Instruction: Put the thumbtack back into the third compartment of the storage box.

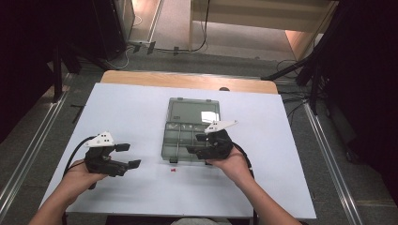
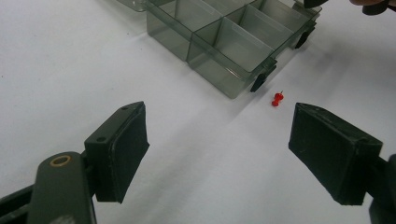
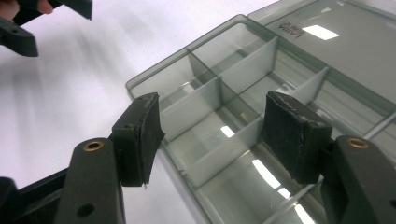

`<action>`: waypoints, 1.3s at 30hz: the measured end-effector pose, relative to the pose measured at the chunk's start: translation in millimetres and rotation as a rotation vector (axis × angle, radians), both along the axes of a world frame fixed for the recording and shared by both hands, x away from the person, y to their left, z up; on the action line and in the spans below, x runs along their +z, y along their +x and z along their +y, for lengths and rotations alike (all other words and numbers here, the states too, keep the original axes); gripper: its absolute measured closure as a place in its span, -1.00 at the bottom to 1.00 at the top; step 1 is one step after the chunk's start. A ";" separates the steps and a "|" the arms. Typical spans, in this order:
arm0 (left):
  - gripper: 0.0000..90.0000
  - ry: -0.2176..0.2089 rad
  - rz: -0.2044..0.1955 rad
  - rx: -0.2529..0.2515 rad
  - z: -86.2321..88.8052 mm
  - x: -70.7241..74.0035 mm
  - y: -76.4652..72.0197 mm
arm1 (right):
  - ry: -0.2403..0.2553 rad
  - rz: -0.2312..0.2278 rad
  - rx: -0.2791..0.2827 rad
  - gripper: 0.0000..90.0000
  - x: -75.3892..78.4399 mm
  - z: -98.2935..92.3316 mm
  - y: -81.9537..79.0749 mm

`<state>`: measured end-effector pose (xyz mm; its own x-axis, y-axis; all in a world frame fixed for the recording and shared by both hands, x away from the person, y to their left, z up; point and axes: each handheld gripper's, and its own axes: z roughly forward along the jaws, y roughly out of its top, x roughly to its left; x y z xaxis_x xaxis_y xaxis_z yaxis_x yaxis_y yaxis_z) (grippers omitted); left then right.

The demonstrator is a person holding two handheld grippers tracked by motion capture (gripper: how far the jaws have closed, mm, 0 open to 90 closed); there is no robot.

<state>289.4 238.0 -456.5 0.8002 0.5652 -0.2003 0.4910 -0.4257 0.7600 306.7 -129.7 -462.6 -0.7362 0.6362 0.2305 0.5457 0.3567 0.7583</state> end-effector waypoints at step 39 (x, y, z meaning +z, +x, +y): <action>-0.57 -0.002 -0.004 -0.019 -8.3 0.8 9.3 | 0.004 -0.003 0.126 -0.12 -1.5 26.9 -32.0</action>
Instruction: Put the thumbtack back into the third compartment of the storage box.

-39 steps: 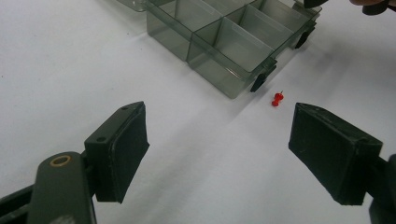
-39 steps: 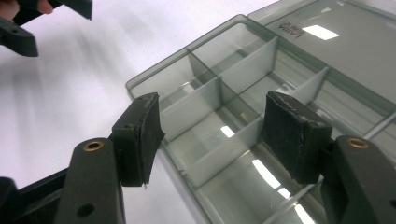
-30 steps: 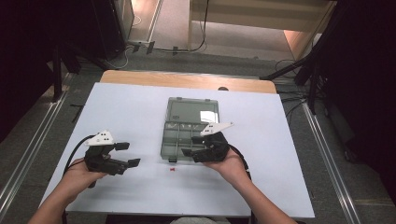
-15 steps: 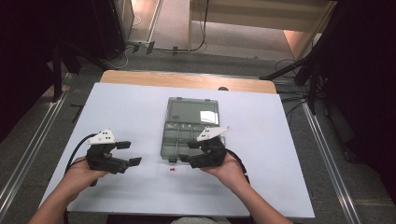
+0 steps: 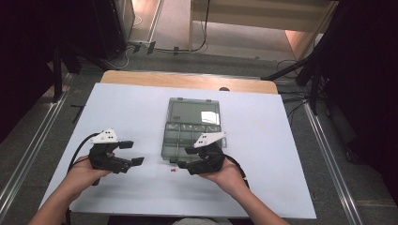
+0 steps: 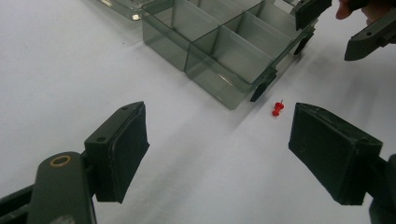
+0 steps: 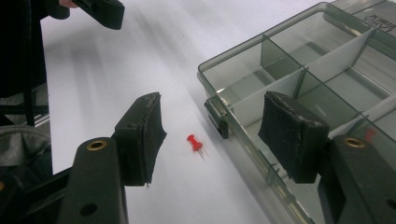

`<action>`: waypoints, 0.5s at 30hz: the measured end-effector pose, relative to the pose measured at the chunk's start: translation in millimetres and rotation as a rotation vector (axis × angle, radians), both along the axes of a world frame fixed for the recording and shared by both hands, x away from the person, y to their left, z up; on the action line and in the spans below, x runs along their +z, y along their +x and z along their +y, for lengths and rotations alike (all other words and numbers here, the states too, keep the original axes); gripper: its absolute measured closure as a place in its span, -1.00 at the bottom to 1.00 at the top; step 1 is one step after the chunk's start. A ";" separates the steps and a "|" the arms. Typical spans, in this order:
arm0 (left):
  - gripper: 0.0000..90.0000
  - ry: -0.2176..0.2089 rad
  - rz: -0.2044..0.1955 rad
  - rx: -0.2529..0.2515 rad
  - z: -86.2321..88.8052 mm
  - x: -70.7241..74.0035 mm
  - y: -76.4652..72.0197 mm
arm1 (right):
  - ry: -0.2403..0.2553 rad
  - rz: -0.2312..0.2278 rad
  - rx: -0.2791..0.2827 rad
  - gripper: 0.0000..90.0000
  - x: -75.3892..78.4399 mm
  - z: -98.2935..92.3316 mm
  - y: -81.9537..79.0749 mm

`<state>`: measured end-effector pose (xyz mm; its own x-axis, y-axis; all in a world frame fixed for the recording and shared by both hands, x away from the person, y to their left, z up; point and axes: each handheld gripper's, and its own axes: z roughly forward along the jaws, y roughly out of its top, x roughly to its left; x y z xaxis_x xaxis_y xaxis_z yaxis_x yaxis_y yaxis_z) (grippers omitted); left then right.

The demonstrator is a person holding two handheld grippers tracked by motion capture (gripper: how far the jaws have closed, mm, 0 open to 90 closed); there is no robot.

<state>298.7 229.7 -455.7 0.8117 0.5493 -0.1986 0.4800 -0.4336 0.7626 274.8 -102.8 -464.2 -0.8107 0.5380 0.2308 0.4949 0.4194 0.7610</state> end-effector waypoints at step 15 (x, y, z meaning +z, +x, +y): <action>-0.57 -0.006 -0.002 0.000 0.4 1.0 -0.1 | -0.008 0.000 0.052 -0.07 -4.9 11.0 -6.8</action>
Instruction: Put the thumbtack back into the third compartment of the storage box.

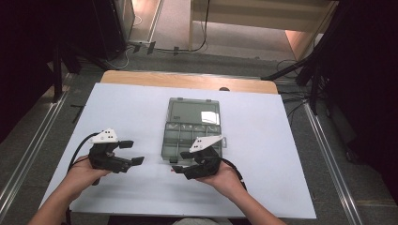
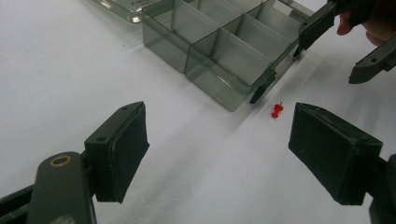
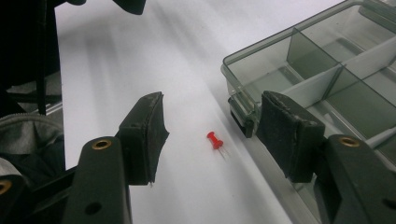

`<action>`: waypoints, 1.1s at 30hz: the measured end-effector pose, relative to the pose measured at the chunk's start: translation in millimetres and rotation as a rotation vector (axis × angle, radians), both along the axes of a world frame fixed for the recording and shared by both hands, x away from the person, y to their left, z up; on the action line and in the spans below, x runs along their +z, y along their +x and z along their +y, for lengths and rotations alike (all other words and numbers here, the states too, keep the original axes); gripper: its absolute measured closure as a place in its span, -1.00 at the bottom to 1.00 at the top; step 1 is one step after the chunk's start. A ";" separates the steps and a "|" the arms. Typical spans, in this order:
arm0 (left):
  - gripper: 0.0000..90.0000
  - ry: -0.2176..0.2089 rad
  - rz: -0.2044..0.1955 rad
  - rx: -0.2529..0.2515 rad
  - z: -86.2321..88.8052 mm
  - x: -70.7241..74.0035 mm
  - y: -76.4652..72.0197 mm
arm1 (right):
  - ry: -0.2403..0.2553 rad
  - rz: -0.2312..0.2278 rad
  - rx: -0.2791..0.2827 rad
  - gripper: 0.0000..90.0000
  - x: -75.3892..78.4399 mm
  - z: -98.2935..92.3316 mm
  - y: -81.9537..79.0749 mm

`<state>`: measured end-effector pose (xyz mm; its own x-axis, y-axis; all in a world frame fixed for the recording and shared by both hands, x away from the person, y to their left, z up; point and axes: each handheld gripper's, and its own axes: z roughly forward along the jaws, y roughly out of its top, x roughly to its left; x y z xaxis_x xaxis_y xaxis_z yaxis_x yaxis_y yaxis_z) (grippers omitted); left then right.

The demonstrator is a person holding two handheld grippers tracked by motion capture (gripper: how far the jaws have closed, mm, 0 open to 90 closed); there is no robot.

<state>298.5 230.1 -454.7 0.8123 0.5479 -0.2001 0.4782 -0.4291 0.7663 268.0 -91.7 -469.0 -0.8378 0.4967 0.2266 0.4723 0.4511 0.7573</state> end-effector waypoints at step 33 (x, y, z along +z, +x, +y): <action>-0.57 -0.005 -0.002 0.009 1.8 1.1 0.2 | -0.083 0.010 0.058 -0.09 -29.4 20.2 -6.9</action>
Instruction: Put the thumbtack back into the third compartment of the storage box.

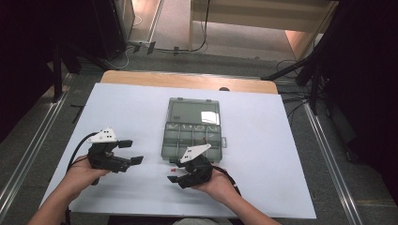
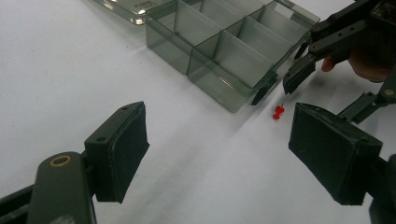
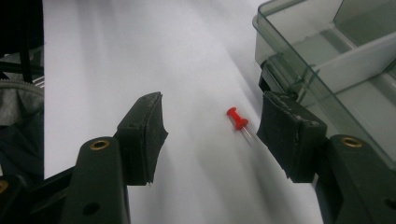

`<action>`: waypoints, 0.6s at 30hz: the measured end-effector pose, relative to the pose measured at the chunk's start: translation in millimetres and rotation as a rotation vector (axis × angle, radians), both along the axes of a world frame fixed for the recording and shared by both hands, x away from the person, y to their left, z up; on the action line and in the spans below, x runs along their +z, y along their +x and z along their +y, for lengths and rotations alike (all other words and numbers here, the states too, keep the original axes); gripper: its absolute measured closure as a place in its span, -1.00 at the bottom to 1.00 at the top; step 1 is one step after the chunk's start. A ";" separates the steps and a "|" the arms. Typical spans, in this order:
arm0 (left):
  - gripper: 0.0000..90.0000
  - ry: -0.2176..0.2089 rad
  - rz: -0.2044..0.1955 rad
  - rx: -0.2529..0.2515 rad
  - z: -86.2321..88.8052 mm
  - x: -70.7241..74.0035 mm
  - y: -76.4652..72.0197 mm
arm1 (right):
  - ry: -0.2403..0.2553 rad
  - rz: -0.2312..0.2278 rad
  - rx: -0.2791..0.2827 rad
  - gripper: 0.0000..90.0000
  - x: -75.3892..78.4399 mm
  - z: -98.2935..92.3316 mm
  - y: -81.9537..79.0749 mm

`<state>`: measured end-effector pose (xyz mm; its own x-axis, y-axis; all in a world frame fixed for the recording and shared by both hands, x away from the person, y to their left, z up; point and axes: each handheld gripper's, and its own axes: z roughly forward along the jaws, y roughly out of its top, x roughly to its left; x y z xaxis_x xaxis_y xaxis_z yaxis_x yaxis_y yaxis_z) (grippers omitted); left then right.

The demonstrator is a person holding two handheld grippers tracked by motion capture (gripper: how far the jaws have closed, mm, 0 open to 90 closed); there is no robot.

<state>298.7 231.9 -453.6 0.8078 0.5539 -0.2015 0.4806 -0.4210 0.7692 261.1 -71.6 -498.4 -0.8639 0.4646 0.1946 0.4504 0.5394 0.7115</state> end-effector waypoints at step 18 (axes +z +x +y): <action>-0.57 -0.001 -0.001 0.000 0.3 0.1 0.1 | -0.036 0.001 -0.001 -0.06 -11.3 6.5 2.3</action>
